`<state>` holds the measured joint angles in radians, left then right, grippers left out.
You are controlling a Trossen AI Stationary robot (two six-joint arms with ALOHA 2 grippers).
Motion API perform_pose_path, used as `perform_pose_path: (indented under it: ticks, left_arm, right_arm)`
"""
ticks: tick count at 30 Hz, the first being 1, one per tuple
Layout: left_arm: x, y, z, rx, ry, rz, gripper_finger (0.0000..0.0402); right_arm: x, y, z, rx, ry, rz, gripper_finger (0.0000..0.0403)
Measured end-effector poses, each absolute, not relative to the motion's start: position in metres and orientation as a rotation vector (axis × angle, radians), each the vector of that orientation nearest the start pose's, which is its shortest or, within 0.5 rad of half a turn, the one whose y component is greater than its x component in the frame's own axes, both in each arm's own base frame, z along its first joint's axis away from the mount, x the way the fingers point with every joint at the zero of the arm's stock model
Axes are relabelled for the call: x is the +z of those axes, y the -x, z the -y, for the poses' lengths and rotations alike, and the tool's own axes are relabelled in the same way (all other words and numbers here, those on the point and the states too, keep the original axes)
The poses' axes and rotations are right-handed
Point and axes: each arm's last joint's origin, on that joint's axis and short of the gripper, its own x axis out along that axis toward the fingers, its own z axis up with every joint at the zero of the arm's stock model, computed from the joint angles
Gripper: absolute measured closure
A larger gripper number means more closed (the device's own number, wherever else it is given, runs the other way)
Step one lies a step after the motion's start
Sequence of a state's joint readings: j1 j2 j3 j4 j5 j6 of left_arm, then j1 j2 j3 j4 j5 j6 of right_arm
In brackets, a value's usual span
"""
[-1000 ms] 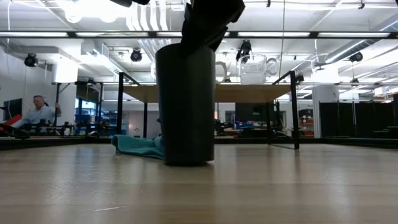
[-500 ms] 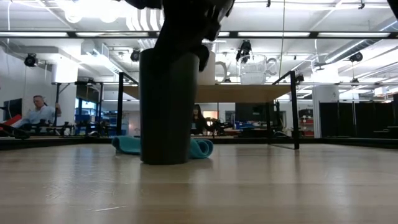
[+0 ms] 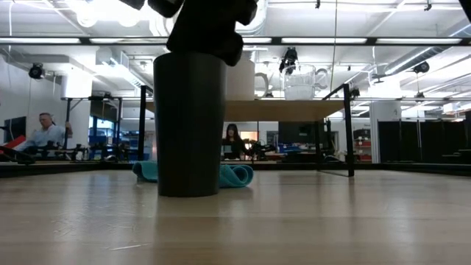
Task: Stack small to large cups/mugs on shelf
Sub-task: Put the black cup on the shelf
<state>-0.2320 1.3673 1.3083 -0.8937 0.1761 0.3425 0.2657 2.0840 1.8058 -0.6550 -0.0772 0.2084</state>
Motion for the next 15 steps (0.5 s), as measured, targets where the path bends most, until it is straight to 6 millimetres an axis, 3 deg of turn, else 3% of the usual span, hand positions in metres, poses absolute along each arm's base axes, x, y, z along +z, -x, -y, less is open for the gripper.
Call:
perform_pose_path:
  ticks: [6,15]
  left_arm:
    - [0.342,-0.259,0.073,-0.555,-0.347,-0.835,0.0401]
    - [0.338,-0.261,0.09,-0.598,-0.293,-0.784,0.0402]
  right_arm:
    - [0.273,-0.44,-0.122,0.206,-0.118,-0.987,0.0285]
    - [0.338,-0.419,-0.119,0.193,-0.114,-1.06,0.0287]
